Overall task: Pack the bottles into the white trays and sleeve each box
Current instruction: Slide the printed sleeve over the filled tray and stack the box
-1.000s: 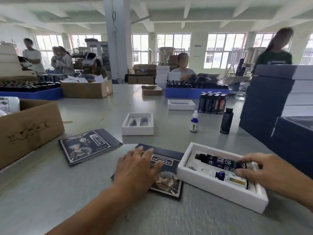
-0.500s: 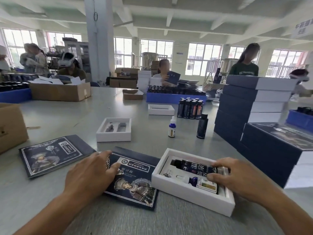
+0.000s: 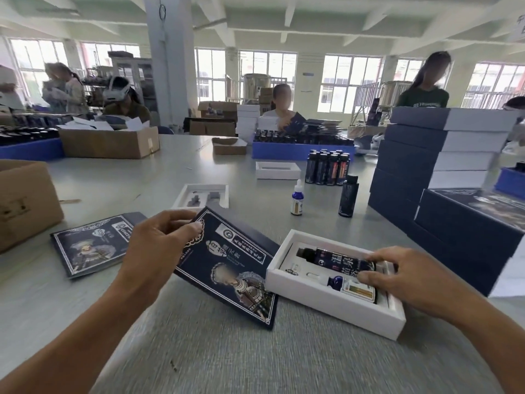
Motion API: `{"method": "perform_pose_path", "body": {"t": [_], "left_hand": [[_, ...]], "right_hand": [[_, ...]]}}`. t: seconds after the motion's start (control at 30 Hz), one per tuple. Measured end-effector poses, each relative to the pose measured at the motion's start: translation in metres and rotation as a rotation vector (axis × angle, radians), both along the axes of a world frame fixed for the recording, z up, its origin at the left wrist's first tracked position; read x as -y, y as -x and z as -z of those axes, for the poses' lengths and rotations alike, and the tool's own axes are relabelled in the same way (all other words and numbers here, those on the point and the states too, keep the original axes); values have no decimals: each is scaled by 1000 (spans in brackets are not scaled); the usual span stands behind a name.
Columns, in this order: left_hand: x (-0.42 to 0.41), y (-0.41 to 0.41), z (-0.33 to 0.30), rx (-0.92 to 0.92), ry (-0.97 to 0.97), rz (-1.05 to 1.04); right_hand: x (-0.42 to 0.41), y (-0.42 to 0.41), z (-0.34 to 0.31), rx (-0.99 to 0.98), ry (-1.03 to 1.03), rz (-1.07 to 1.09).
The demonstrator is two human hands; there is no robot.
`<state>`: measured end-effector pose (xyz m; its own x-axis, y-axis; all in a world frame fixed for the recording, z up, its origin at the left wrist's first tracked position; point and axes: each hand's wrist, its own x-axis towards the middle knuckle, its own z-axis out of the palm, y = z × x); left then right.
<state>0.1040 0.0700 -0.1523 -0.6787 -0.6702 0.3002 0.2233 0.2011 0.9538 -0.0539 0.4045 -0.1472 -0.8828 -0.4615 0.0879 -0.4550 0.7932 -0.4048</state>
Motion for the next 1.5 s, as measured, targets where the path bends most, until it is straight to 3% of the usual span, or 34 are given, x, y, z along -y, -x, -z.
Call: {"method": "perform_pose_path", "body": {"t": [0.1, 0.37, 0.7, 0.9, 1.13, 1.5], "left_hand": [[-2, 1, 5, 6, 105, -106], [-6, -3, 8, 33, 347, -128], [3, 1, 10, -65, 340, -285], [24, 10, 18, 49, 290, -440], [34, 16, 31, 211, 368, -395], [23, 17, 39, 212, 344, -311]], "right_hand": [[0, 0, 0, 14, 9, 5], [-3, 3, -1, 45, 16, -15], [-8, 11, -4, 37, -94, -3], [-16, 15, -2, 63, -35, 22], [-18, 14, 0, -3, -49, 10], [-14, 13, 4, -27, -30, 12]]}}
